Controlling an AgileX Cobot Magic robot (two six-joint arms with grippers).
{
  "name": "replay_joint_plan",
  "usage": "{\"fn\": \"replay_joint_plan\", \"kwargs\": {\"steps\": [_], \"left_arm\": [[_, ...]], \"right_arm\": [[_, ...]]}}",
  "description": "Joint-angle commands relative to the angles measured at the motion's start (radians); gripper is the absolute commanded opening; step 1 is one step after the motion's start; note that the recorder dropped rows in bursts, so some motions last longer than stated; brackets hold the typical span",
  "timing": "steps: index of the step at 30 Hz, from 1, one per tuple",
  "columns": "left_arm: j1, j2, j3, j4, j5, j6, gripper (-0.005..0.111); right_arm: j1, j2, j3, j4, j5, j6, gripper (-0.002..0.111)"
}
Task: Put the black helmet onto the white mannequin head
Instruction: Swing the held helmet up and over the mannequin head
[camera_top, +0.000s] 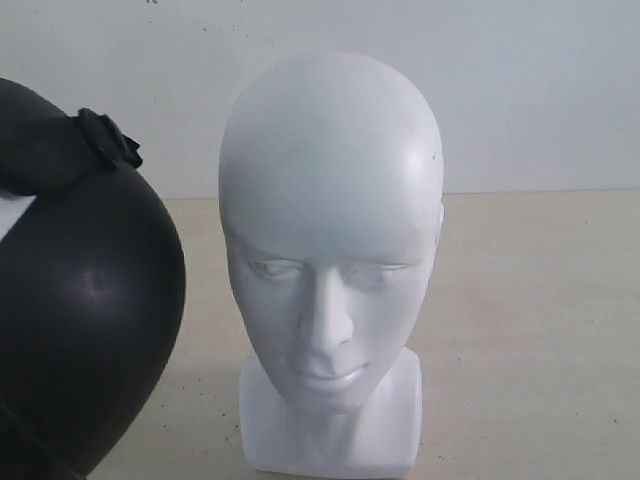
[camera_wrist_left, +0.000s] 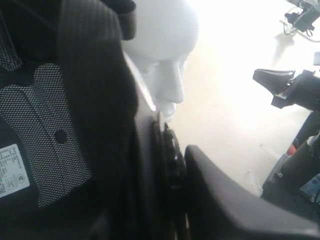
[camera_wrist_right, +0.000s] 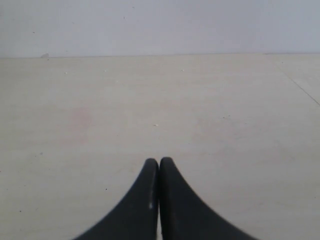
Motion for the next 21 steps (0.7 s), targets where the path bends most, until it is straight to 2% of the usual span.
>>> {"fn": "replay_joint_plan", "kwargs": {"steps": [1, 4, 9, 14, 18, 21], "left_arm": [[-0.005, -0.051, -0.018, 0.158, -0.062, -0.139, 0.004], [-0.005, -0.086, -0.018, 0.266, -0.059, -0.284, 0.004], [-0.005, -0.143, -0.018, 0.350, -0.147, -0.454, 0.004], [-0.005, -0.180, -0.018, 0.524, -0.209, -0.685, 0.004], [-0.005, -0.205, -0.018, 0.738, -0.315, -0.982, 0.004], [-0.005, -0.211, -0.011, 0.954, -0.428, -1.282, 0.004]], "right_arm": [[0.003, -0.005, 0.000, -0.001, -0.003, 0.001, 0.000], [0.003, -0.005, 0.000, -0.001, -0.003, 0.001, 0.000], [0.003, -0.005, 0.000, -0.001, -0.003, 0.001, 0.000], [0.003, -0.005, 0.000, -0.001, -0.003, 0.001, 0.000], [0.003, -0.005, 0.000, -0.001, -0.003, 0.001, 0.000], [0.003, -0.005, 0.000, -0.001, -0.003, 0.001, 0.000]]}}
